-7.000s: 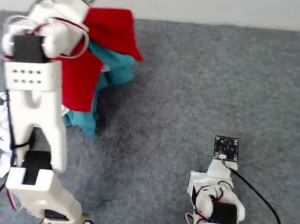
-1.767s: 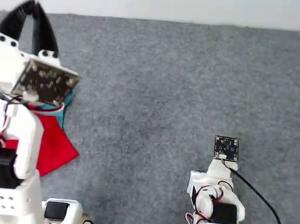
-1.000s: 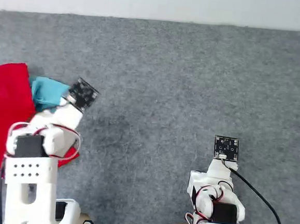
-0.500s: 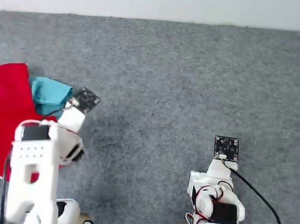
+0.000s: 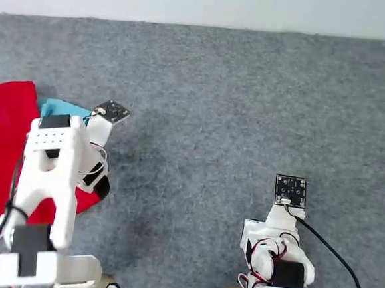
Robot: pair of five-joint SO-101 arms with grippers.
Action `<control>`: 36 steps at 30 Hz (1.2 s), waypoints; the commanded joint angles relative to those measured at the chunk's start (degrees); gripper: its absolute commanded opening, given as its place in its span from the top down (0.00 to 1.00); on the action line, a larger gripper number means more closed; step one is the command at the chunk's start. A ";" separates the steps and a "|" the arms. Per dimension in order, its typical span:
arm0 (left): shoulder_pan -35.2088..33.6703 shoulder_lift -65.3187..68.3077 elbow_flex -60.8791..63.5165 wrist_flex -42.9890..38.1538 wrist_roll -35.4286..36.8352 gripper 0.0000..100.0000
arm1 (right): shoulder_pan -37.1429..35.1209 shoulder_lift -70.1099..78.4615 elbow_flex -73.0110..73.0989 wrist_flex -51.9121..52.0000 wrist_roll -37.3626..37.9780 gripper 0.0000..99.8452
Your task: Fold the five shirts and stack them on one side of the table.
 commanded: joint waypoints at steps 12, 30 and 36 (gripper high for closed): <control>-5.63 4.22 -1.80 -4.04 -2.64 0.82 | -0.13 -0.57 0.79 0.31 -0.26 0.99; -5.36 5.45 6.11 -12.22 -2.37 0.82 | -0.13 -0.57 0.79 0.31 -0.26 0.99; -7.03 15.03 0.92 -9.58 -2.29 0.88 | -0.13 -0.57 0.79 0.31 -0.26 0.99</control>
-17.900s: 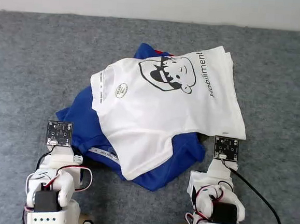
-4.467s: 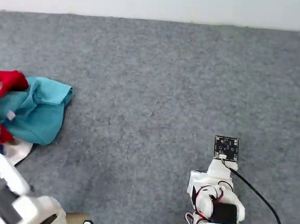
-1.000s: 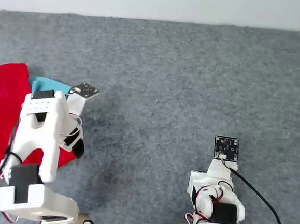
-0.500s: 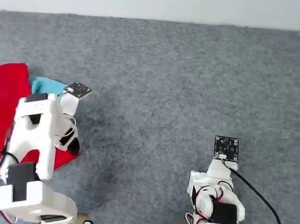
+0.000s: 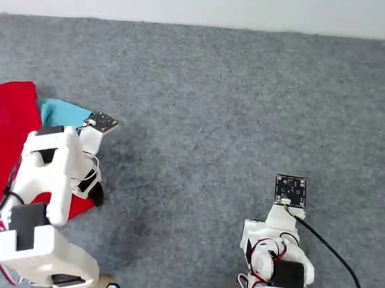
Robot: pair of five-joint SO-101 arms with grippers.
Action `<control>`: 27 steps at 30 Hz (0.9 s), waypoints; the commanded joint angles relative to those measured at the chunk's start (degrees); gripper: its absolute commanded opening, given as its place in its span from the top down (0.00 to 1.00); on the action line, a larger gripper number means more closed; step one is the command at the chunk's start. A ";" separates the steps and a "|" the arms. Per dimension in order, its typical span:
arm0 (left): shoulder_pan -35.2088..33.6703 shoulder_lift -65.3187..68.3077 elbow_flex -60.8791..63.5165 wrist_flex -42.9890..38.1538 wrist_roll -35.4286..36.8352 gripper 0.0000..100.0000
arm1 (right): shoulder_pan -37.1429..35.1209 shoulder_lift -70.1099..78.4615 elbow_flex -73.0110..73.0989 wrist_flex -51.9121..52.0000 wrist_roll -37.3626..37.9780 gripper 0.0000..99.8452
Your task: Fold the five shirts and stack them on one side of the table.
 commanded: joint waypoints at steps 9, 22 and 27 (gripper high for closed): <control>-1.58 5.63 -8.13 4.66 -0.26 0.99 | -0.13 -0.57 0.79 0.31 -0.26 0.99; -1.67 -28.13 -28.44 13.98 6.59 0.99 | -0.13 -0.57 0.79 0.31 -0.26 0.99; -1.67 -34.64 -39.78 11.52 11.96 0.99 | -0.13 -0.57 0.79 0.31 -0.26 0.99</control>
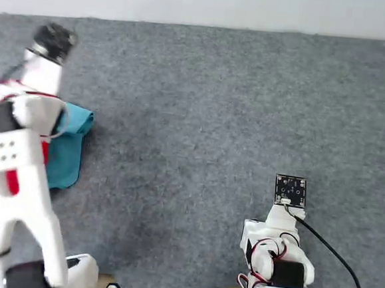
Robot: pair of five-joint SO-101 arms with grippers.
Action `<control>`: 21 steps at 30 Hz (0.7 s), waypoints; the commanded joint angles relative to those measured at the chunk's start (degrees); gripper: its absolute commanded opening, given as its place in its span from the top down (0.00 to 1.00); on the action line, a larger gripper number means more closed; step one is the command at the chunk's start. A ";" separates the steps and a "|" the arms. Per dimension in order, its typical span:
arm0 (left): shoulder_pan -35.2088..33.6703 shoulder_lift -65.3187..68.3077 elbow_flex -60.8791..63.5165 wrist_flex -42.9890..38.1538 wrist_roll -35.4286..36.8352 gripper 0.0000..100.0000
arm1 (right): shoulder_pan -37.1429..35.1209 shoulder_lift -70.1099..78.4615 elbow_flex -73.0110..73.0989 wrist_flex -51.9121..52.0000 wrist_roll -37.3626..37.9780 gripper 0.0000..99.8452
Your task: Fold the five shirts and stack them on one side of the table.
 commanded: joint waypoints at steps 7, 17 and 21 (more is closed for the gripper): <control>-0.26 -5.89 -26.33 -12.75 7.91 0.99 | -0.13 -0.57 0.79 0.31 -0.26 0.99; 12.48 -5.89 -32.04 -35.43 2.55 0.99 | -0.13 -0.57 0.79 0.31 -0.26 0.99; 23.21 -5.98 -32.13 -36.31 0.44 0.99 | -0.13 -0.57 0.79 0.31 -0.26 0.99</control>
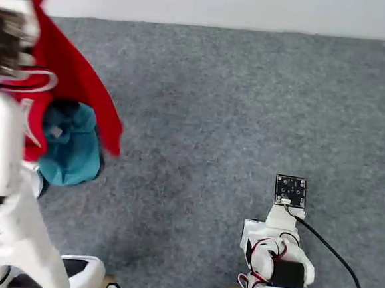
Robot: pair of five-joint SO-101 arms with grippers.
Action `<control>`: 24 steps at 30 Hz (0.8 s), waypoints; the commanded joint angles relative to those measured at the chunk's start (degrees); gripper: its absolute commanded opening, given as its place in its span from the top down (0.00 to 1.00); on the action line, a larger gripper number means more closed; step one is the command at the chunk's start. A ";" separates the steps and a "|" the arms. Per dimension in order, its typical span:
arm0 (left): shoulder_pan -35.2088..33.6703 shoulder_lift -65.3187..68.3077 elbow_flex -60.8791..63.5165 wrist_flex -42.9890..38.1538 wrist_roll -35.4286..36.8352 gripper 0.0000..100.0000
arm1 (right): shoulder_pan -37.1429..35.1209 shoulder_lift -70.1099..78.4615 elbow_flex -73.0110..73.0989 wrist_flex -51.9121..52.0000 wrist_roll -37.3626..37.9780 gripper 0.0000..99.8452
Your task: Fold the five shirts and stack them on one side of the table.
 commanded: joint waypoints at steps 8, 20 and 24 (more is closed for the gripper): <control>22.68 -1.23 0.75 -1.85 -1.14 0.99 | -0.13 -0.57 0.79 0.31 -0.26 0.99; 32.88 -1.85 0.75 14.07 8.09 0.99 | -0.13 -0.57 0.79 0.31 -0.26 0.99; 33.58 -1.23 1.36 20.84 10.73 0.99 | -0.13 -0.57 0.79 0.31 -0.26 0.99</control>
